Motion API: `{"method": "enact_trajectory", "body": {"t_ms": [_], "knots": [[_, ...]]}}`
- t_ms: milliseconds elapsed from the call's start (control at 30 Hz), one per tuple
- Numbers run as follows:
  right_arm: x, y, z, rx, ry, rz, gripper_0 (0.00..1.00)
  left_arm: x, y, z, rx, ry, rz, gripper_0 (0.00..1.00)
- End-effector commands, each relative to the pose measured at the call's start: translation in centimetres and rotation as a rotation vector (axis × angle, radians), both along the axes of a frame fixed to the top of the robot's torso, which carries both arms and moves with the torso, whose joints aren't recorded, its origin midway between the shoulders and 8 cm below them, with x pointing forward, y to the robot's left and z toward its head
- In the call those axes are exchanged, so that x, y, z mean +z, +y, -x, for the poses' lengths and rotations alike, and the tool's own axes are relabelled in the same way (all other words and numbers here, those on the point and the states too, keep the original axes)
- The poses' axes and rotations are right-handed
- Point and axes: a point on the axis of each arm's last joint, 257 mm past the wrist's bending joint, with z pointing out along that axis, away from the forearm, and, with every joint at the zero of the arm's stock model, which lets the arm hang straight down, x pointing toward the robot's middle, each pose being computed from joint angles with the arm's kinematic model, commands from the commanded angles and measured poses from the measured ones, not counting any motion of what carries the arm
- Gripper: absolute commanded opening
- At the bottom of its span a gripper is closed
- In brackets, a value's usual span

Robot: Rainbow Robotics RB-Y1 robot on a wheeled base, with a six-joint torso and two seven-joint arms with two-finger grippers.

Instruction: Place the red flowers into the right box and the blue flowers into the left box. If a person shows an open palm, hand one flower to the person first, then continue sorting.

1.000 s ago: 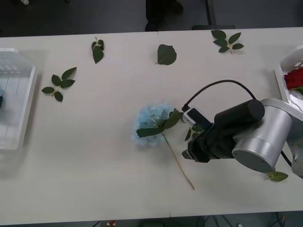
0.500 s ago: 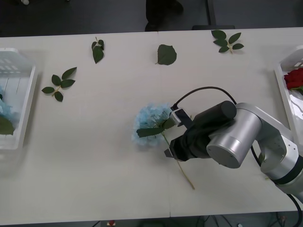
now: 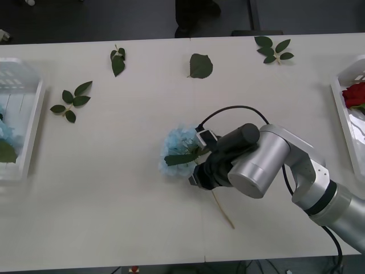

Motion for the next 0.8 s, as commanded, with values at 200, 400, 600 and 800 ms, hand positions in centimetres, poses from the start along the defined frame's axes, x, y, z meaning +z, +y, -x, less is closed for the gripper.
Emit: {"method": "enact_trajectory", "body": {"t_ms": [200,400,600,800], "knots": [[1.1,3.3,-1.9,0.038,-0.087,-0.007,1.0,-1.5,-10.8,0.9,-0.219,-0.004,0.224,1.0],[1.1,3.4,-2.4,0.039,-0.11,0.001,0.9,-0.7,-14.7,0.9,-0.291,-0.029,0.268,1.0],[1.1,3.2,-2.7,0.041,-0.127,0.012,0.48,-0.5,-18.6,1.0,-0.357,-0.092,0.223,1.0],[1.0,3.1,-2.7,0.043,-0.138,0.023,0.18,-1.0,-20.7,1.7,-0.387,-0.165,0.227,1.0]]}}
